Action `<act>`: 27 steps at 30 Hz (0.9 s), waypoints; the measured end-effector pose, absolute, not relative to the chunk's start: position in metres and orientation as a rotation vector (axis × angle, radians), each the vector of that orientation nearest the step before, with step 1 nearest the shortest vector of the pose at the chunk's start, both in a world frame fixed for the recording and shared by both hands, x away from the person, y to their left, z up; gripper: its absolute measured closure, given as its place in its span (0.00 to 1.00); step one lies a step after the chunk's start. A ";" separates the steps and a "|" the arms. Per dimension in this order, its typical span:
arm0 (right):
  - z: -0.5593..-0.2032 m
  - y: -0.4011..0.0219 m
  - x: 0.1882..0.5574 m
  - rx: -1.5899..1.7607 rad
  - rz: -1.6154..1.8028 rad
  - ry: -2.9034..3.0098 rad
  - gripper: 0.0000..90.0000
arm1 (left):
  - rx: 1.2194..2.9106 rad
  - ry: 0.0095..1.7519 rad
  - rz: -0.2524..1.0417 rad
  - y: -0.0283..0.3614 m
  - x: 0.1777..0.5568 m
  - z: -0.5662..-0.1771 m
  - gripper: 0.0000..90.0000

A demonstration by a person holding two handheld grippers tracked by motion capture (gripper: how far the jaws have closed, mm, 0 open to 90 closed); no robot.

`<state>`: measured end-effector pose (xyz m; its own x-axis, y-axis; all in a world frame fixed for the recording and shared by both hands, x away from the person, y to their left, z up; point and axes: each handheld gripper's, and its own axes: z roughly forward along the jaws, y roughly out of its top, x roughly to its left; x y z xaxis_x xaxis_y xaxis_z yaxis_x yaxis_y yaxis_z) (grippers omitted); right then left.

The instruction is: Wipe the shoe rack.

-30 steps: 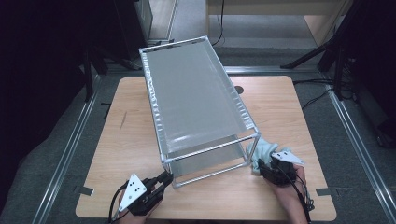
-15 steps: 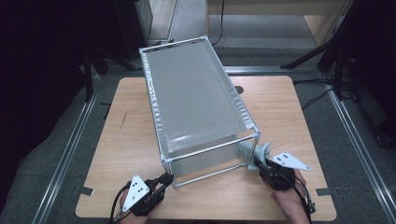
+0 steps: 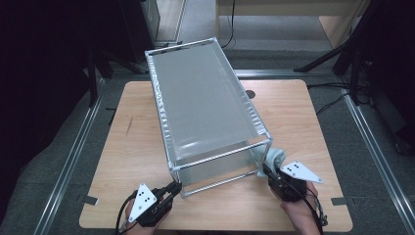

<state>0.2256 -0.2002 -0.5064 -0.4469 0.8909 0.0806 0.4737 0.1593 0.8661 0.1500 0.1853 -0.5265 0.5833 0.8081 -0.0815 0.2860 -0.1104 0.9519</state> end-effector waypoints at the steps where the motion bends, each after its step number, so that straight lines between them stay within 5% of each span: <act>1: -0.506 -0.200 0.226 1.293 1.223 1.989 0.85 | 1.675 0.921 0.571 0.185 0.150 -0.526 0.91; 5: -0.523 -0.199 0.231 1.348 1.172 2.029 0.85 | 1.675 0.920 0.570 0.185 0.150 -0.527 0.91; 15: -0.478 -0.172 0.201 1.060 1.361 1.990 0.85 | 1.675 0.919 0.571 0.185 0.150 -0.527 0.91; 27: -0.527 -0.160 0.224 1.221 1.117 2.020 0.85 | 1.678 0.915 0.570 0.186 0.150 -0.527 0.91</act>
<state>0.2238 -0.1604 -0.5265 -0.4553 0.8901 -0.0191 0.4569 0.2521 0.8531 0.1501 0.1859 -0.5269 0.5878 0.8051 -0.0789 0.2839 -0.1139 0.9521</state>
